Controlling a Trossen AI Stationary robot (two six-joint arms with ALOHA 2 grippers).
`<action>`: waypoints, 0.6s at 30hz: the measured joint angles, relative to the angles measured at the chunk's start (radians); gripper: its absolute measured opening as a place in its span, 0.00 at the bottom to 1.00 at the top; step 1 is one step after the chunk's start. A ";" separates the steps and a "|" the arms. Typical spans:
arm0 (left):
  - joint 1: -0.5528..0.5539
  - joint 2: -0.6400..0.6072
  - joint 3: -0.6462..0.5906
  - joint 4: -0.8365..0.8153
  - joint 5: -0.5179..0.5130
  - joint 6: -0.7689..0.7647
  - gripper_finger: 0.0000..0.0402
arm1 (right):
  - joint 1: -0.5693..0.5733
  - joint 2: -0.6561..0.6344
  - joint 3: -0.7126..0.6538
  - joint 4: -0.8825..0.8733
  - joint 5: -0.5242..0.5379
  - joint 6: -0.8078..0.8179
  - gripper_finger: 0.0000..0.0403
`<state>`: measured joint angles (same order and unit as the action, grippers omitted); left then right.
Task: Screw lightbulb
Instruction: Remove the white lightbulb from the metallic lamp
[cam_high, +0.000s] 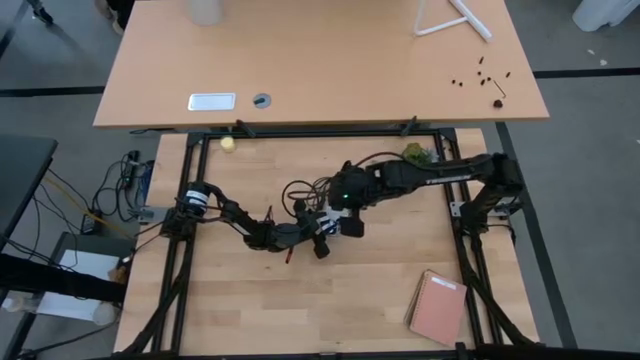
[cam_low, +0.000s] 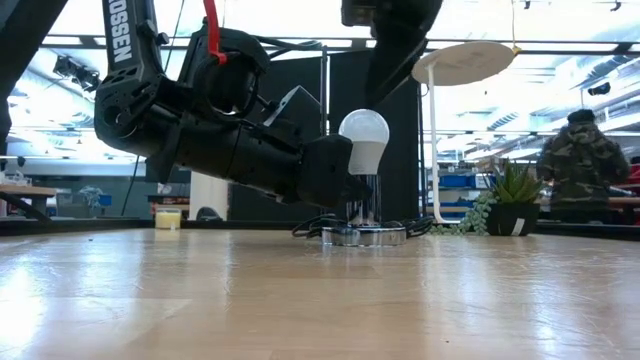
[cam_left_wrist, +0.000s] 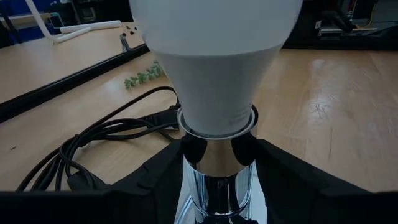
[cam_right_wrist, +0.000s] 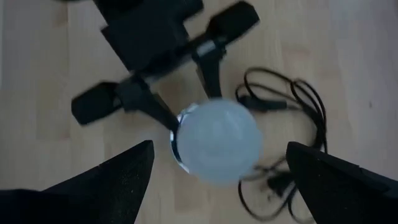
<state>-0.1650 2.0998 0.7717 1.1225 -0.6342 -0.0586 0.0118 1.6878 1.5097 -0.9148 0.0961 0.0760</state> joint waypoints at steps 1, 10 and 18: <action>0.000 0.000 -0.001 0.001 0.000 0.000 0.49 | 0.000 0.004 0.000 0.015 -0.001 0.000 0.93; 0.000 0.000 -0.002 0.001 0.000 0.000 0.49 | -0.007 0.042 -0.002 0.065 0.016 -0.025 0.93; 0.000 0.000 -0.002 0.000 0.000 -0.003 0.49 | -0.025 0.045 -0.002 0.087 0.011 0.006 0.94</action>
<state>-0.1654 2.0998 0.7696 1.1227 -0.6338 -0.0620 -0.0128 1.7325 1.5082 -0.8278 0.1074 0.0824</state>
